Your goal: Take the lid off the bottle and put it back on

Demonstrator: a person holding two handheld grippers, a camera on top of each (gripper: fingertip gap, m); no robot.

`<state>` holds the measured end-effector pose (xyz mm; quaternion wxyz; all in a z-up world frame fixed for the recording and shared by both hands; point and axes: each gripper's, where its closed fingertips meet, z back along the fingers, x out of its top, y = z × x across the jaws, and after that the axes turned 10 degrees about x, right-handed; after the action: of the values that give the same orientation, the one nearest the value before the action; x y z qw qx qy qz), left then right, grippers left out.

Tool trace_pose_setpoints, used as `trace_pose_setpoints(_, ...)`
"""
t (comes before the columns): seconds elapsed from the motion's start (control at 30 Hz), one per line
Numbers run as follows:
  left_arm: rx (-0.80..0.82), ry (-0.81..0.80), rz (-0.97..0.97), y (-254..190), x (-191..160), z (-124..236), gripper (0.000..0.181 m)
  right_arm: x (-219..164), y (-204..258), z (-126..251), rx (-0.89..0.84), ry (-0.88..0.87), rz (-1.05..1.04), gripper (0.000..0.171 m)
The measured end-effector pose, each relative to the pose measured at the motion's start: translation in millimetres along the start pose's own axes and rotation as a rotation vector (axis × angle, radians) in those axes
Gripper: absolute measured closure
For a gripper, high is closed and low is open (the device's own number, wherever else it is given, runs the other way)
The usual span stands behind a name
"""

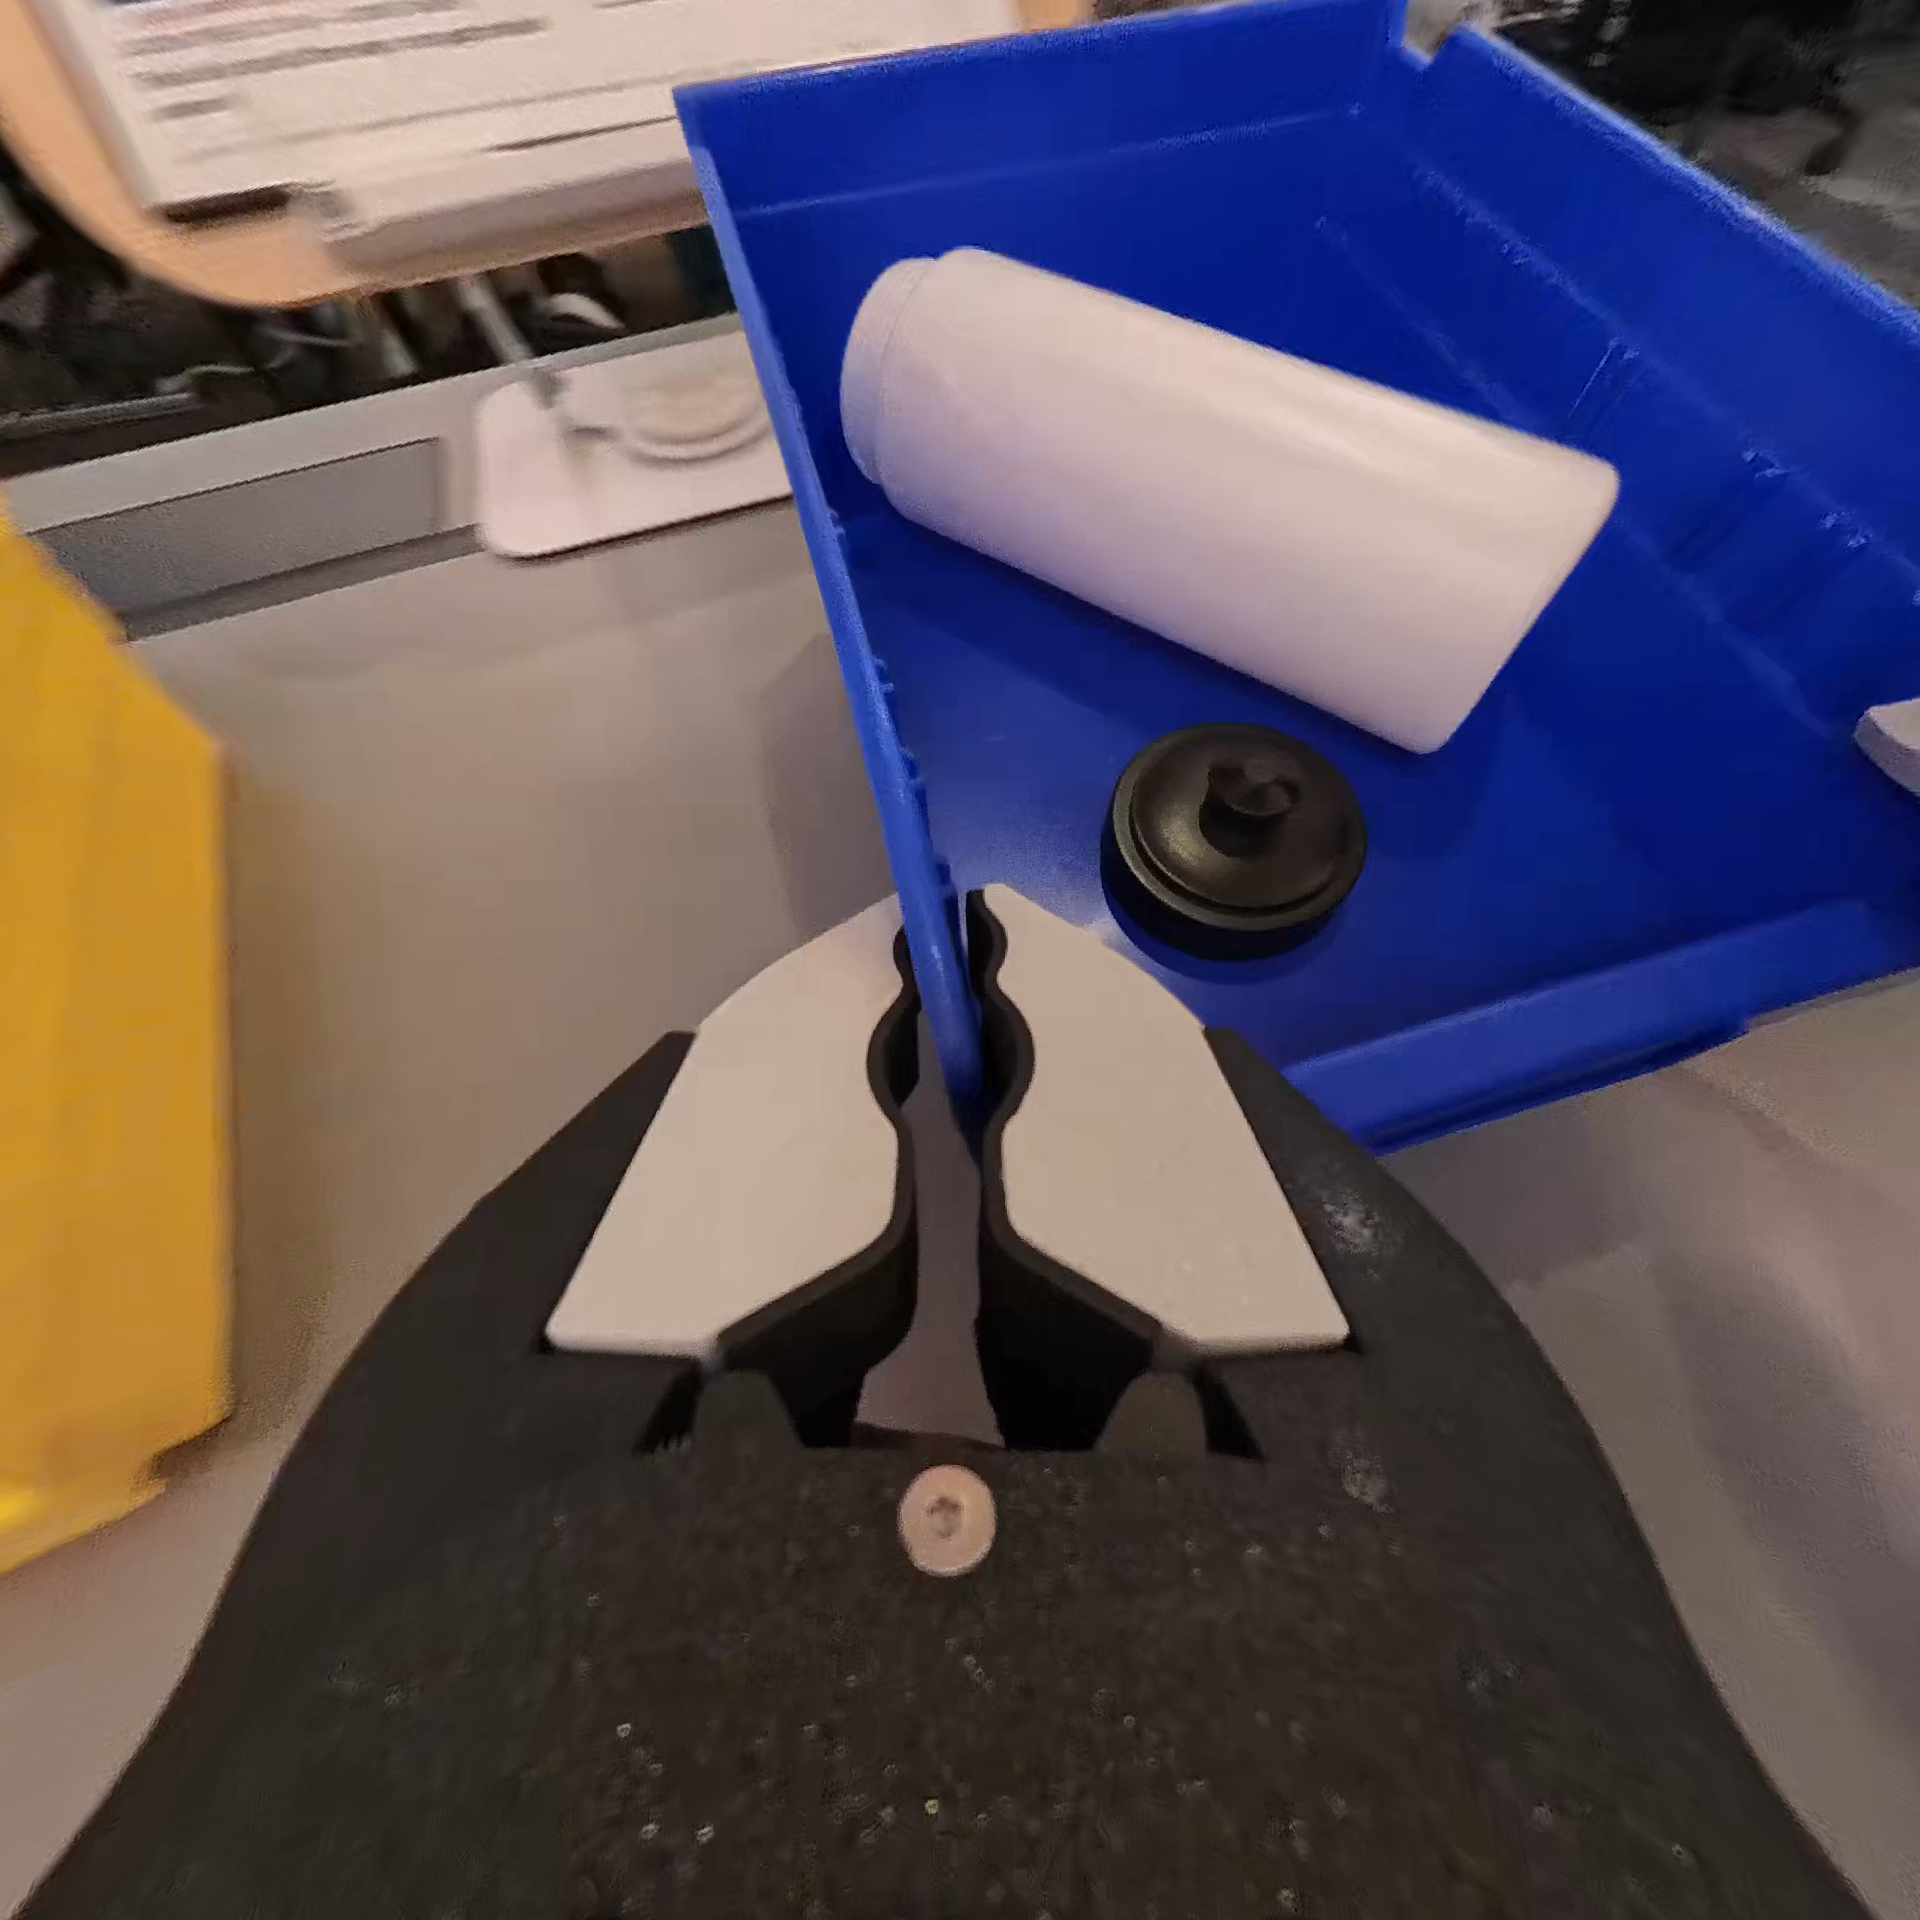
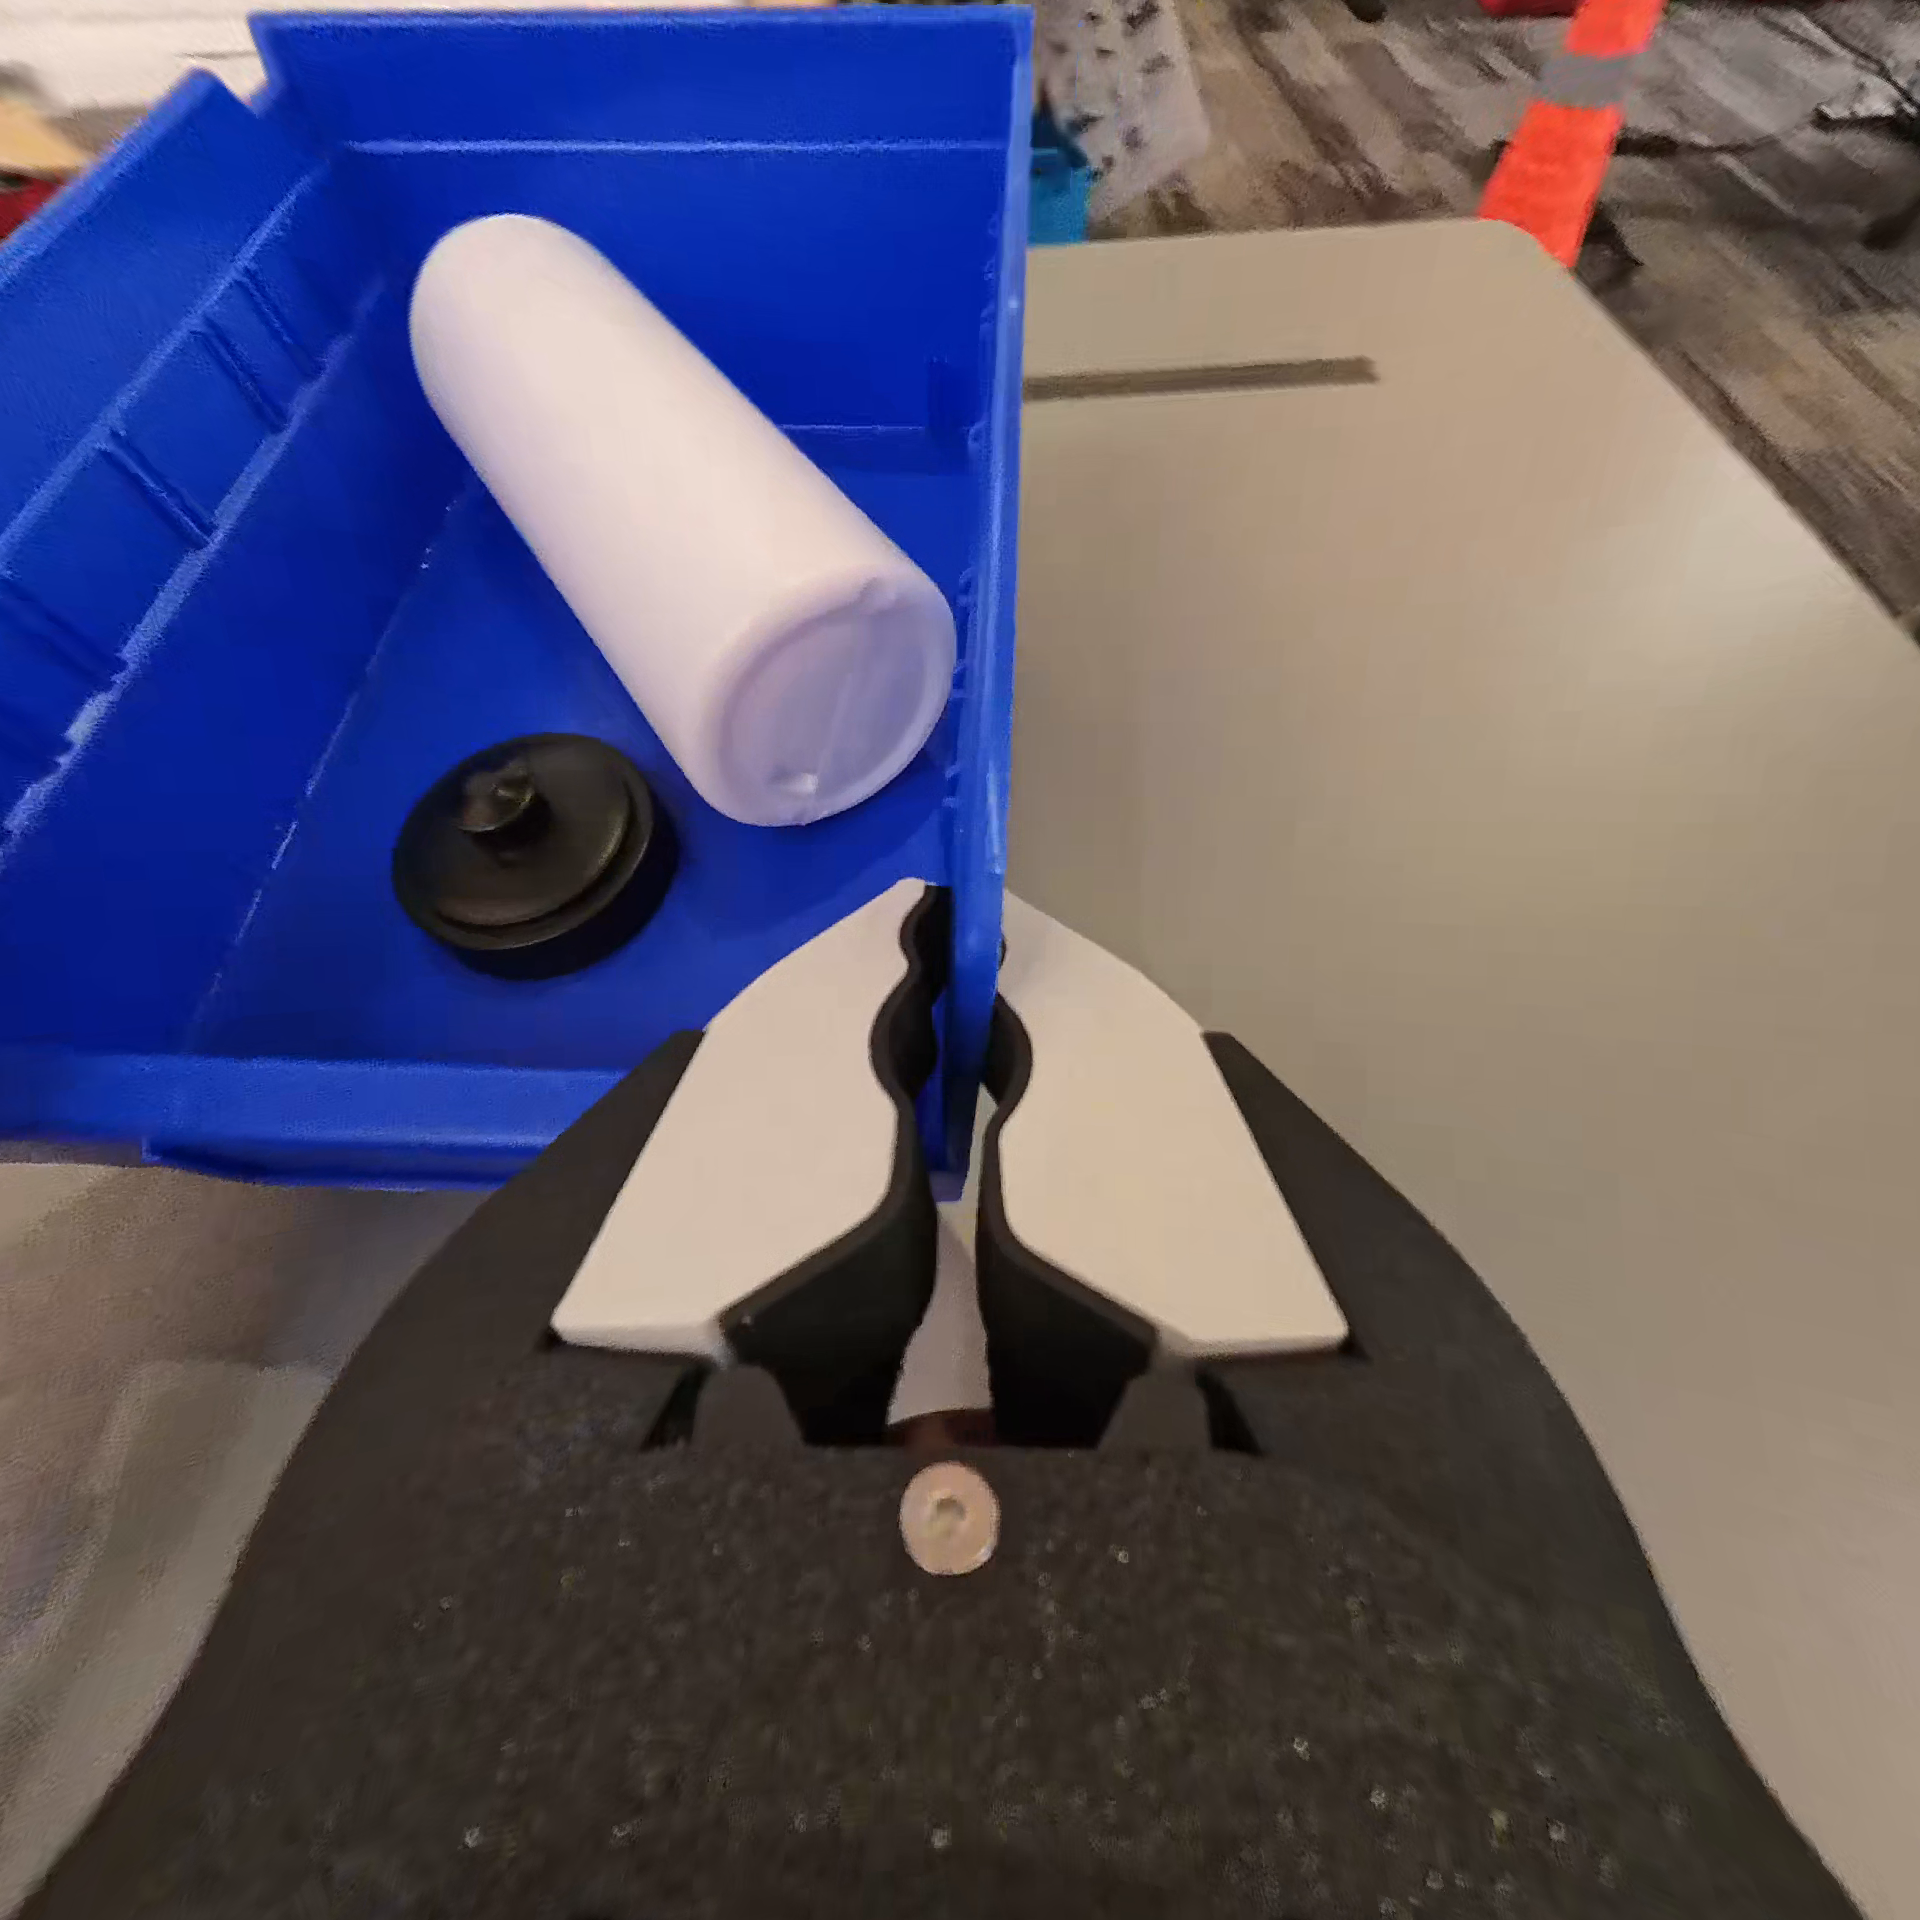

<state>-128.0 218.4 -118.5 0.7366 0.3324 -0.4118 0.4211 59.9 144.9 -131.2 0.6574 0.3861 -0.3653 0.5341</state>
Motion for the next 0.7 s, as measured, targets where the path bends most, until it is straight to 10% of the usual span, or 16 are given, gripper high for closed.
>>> trace_pose_setpoints(0.33,-0.047,0.046,0.074,93,-58,12,0.160,-24,114,-49,0.122,-0.009,0.103,0.162)
trace_pose_setpoints(0.43,-0.124,0.017,0.048,94,-54,64,0.100,-27,122,-23,0.218,0.015,0.219,0.137)
trace_pose_setpoints(0.57,-0.065,-0.041,0.181,166,-69,130,0.110,-35,136,28,0.349,-0.030,0.347,0.134)
trace_pose_setpoints(0.7,0.147,0.014,0.292,285,-110,113,0.106,-61,184,66,0.561,-0.047,0.433,0.131)
